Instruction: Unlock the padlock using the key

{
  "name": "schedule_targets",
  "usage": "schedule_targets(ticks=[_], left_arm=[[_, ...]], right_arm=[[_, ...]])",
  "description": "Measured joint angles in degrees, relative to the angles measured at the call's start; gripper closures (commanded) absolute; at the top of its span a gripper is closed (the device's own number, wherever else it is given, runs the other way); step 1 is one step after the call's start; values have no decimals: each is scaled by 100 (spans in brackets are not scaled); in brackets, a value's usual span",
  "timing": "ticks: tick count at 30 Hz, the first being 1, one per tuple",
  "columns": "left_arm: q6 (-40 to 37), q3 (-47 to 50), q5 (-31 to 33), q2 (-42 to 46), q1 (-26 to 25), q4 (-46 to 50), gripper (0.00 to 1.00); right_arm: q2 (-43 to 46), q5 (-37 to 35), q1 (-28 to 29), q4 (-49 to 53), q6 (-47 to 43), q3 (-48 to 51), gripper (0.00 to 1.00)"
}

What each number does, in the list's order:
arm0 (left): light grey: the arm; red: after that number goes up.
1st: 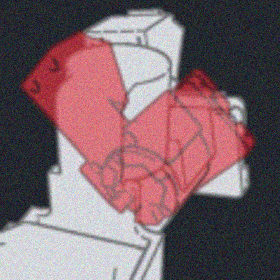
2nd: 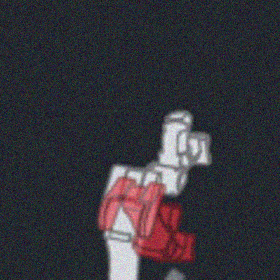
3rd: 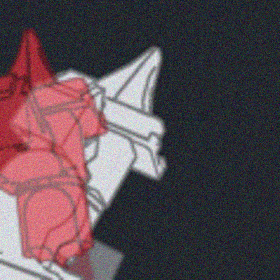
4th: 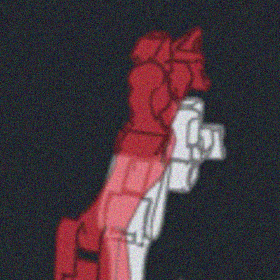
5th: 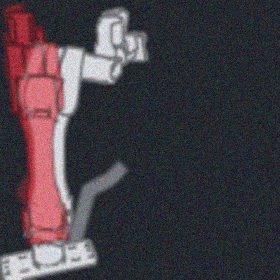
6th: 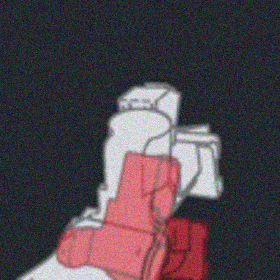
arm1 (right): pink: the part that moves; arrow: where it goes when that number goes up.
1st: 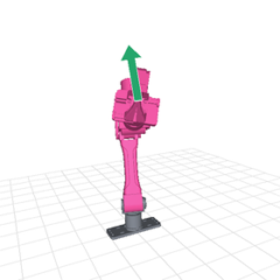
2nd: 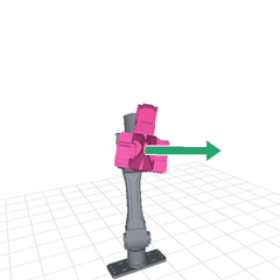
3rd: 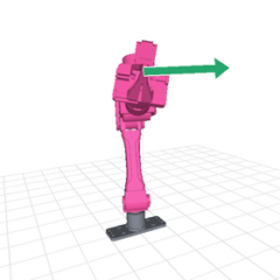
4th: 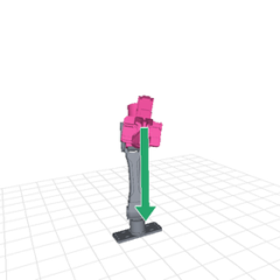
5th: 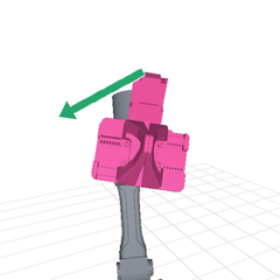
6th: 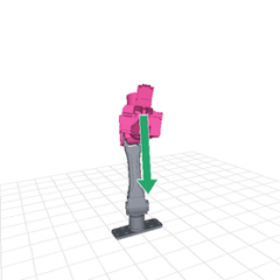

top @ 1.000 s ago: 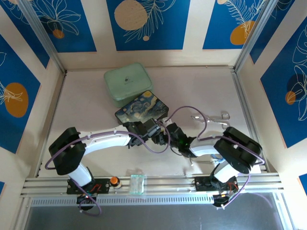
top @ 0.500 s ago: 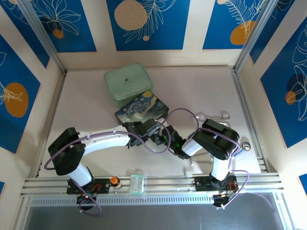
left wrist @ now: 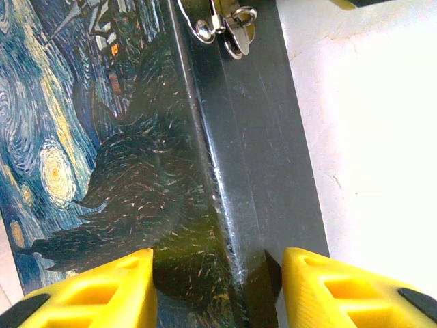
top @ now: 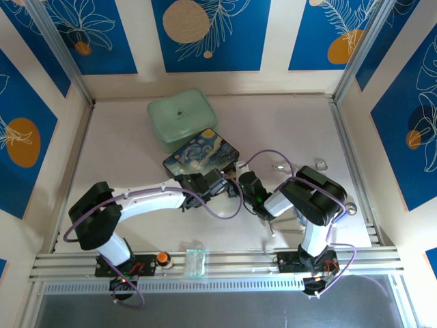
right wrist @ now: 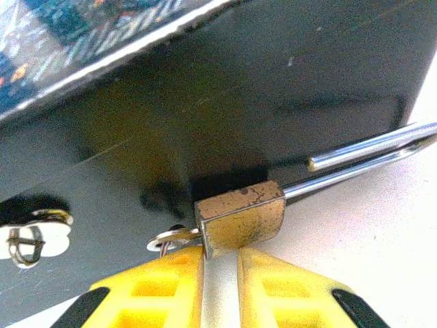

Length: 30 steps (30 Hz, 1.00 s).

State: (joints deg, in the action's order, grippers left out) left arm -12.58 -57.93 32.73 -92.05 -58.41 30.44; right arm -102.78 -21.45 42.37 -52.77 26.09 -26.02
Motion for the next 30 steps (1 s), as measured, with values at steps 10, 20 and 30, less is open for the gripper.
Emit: schedule_targets(ticks=[10,20,30], left_arm=[[48,-31,24,11,4,11,50],[538,-109,-55,0,201,166,16],[1309,-103,356,111,160,289,1]], right_arm=[[1252,85,190,2334,229,-444,81],[1687,236,-35,5764,785,-1346,43],[1729,599,-660,6808,1506,-2236,43]])
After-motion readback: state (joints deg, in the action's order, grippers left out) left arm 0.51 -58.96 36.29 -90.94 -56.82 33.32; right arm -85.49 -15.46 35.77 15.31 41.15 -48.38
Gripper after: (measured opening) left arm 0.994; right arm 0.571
